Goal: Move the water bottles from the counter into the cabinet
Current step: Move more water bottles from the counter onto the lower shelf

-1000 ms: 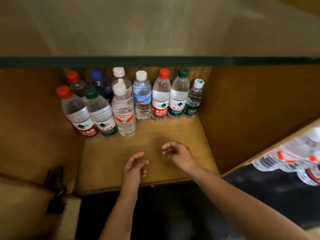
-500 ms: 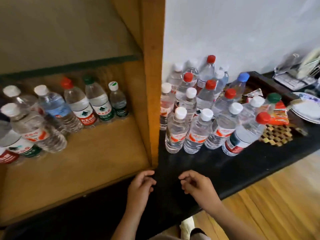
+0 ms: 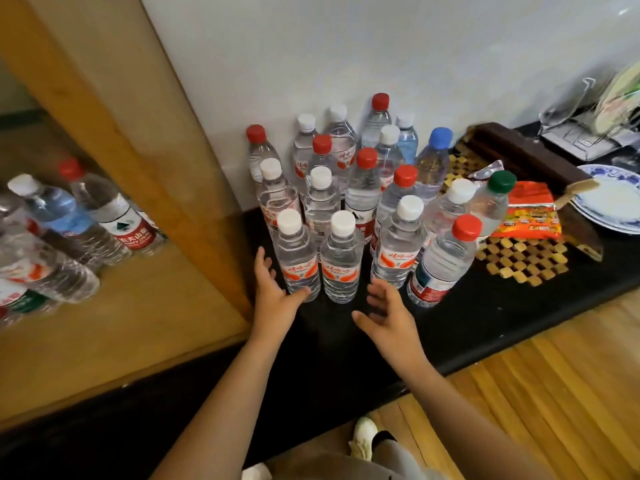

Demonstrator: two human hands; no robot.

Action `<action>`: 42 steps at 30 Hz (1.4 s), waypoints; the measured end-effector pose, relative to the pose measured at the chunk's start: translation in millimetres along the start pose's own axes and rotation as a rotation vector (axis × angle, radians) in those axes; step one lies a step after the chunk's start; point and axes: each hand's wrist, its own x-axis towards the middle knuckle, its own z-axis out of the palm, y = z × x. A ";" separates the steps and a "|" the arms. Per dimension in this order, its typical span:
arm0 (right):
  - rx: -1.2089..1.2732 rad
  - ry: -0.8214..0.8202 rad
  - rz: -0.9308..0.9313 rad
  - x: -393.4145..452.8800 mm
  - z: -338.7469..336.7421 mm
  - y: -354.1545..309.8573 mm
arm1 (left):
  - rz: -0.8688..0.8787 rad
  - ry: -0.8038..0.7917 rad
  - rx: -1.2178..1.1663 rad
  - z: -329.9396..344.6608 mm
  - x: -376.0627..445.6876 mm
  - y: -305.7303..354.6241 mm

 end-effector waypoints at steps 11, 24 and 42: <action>-0.044 -0.117 -0.178 65.1 7.9 -6.3 | 0.168 -0.153 -0.132 7.3 15.4 16.8; -0.158 -0.188 -0.184 59.7 0.9 -4.5 | 0.141 -0.153 -0.005 3.2 -2.3 1.8; -0.235 -0.285 -0.146 -50.2 105.9 -16.4 | 0.025 -0.170 -0.044 -135.6 -98.9 -64.6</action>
